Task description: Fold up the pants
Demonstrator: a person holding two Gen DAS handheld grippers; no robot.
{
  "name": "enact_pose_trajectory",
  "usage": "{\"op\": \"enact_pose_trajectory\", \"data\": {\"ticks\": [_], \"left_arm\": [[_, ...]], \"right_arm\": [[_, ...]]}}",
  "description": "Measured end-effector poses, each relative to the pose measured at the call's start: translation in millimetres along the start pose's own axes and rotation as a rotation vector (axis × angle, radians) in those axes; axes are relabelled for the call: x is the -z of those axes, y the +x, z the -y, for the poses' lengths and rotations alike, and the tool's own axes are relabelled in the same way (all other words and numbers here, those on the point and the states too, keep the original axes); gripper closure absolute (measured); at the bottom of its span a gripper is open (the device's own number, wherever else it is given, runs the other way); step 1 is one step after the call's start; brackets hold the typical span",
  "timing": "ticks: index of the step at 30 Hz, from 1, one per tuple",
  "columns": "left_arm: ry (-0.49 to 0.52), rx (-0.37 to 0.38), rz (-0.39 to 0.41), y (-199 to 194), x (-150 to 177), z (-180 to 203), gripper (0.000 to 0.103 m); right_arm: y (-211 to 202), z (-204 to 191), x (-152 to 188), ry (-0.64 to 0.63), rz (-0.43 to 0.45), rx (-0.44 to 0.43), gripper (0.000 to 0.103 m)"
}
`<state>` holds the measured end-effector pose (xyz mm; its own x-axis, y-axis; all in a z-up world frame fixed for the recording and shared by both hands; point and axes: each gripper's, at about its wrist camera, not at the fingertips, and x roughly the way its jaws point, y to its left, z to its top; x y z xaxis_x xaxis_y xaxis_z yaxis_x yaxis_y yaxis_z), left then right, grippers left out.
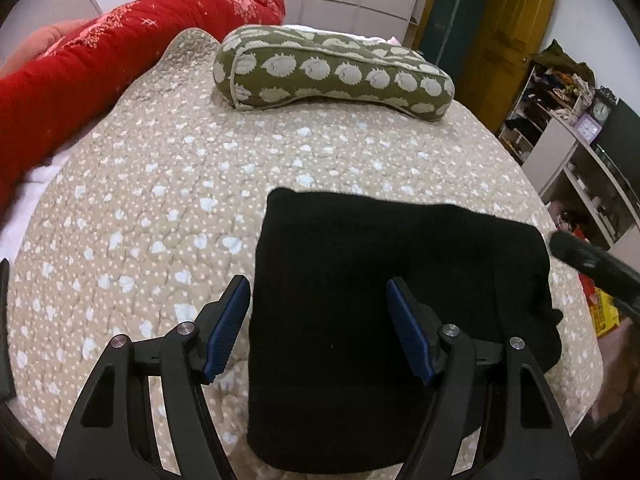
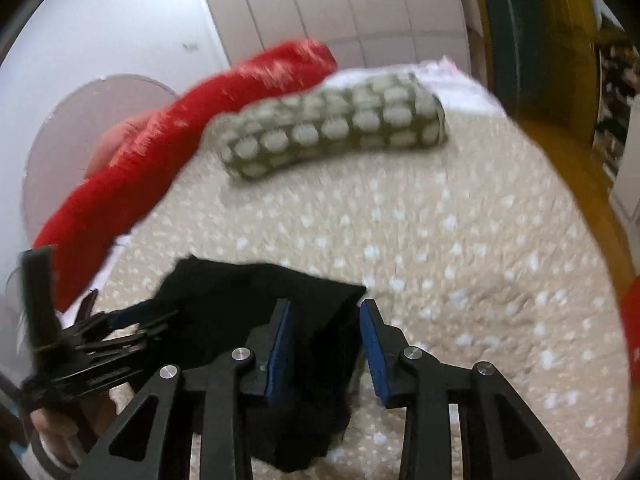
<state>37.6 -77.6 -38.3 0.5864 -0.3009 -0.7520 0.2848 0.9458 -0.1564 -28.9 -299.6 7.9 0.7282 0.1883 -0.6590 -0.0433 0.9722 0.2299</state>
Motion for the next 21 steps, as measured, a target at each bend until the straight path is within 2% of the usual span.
{"op": "enact_pose_trajectory", "data": {"ticks": [2,4,9,13,17,21], "left_arm": [[0.007,-0.013,0.01,0,-2,2,0.033],[0.004,-0.019,0.011,3,-5,2,0.033],[-0.015,-0.026,-0.009,16,-7,0,0.031],[-0.024,-0.039,-0.015,24,-6,-1,0.028],[-0.027,-0.037,-0.016,24,-6,-1,0.027],[-0.027,-0.044,-0.014,23,-5,0,0.027]], "right_arm": [[-7,-11,0,-0.029,0.026,-0.055,0.07],[0,-20,4,-0.051,0.01,-0.114,0.07],[60,-13,13,-0.04,-0.109,-0.029,0.069],[87,-3,10,-0.009,-0.101,-0.031,0.069],[78,-4,5,-0.016,-0.115,-0.029,0.069],[48,-11,9,-0.021,-0.091,-0.038,0.069]]}}
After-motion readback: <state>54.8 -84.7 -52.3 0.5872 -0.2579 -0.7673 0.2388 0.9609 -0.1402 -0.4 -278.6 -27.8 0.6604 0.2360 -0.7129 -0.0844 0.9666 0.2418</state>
